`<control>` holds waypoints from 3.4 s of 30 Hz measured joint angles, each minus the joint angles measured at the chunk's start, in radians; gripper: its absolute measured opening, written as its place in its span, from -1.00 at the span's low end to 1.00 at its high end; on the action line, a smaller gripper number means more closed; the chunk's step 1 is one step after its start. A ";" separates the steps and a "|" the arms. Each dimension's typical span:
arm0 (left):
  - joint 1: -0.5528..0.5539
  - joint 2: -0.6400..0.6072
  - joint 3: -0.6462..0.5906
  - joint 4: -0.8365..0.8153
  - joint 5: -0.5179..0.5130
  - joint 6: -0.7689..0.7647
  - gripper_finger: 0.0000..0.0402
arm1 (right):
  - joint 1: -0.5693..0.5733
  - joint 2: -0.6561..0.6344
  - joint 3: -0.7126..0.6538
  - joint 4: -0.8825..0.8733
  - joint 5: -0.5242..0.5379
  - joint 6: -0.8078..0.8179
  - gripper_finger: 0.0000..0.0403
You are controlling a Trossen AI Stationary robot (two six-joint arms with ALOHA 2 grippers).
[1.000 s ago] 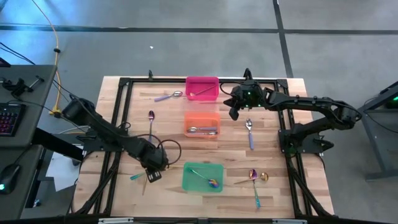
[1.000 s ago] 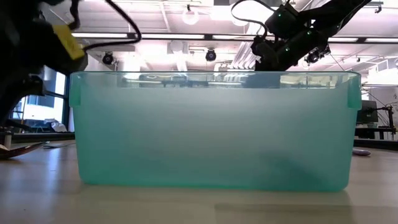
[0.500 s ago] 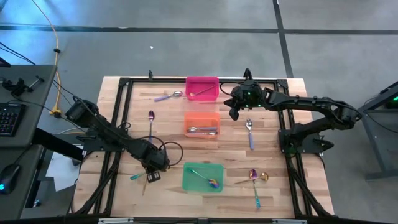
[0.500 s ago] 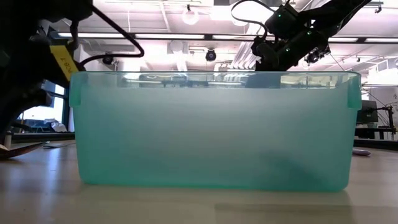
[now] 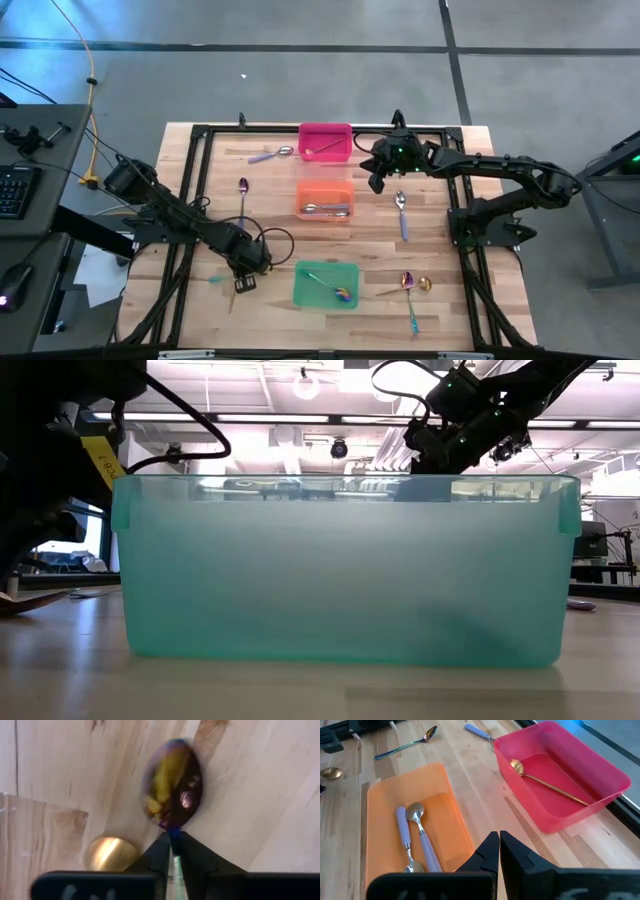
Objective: Sort silverware by color (type)
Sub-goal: Put the blue spoon into the green bin, then put the gold spoon into the red bin
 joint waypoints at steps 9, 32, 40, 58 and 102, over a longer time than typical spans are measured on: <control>-0.001 0.005 0.048 0.015 0.042 -0.053 -0.98 | 0.000 0.000 0.000 -0.001 0.000 -0.095 -1.00; 0.205 0.160 0.756 -0.156 -0.199 0.198 -1.00 | -0.091 0.000 0.000 0.001 -0.093 -0.261 -1.00; 0.226 0.417 1.049 -0.224 -0.174 0.550 -1.00 | -0.136 0.000 0.000 -0.008 -0.107 -0.261 -1.00; 0.151 0.546 1.067 -0.176 -0.041 0.799 -1.00 | -0.138 0.000 0.000 -0.015 -0.136 -0.260 -1.00; 0.184 0.392 0.922 -0.111 0.039 0.630 -0.98 | -0.138 0.000 0.000 -0.015 -0.156 -0.224 -1.00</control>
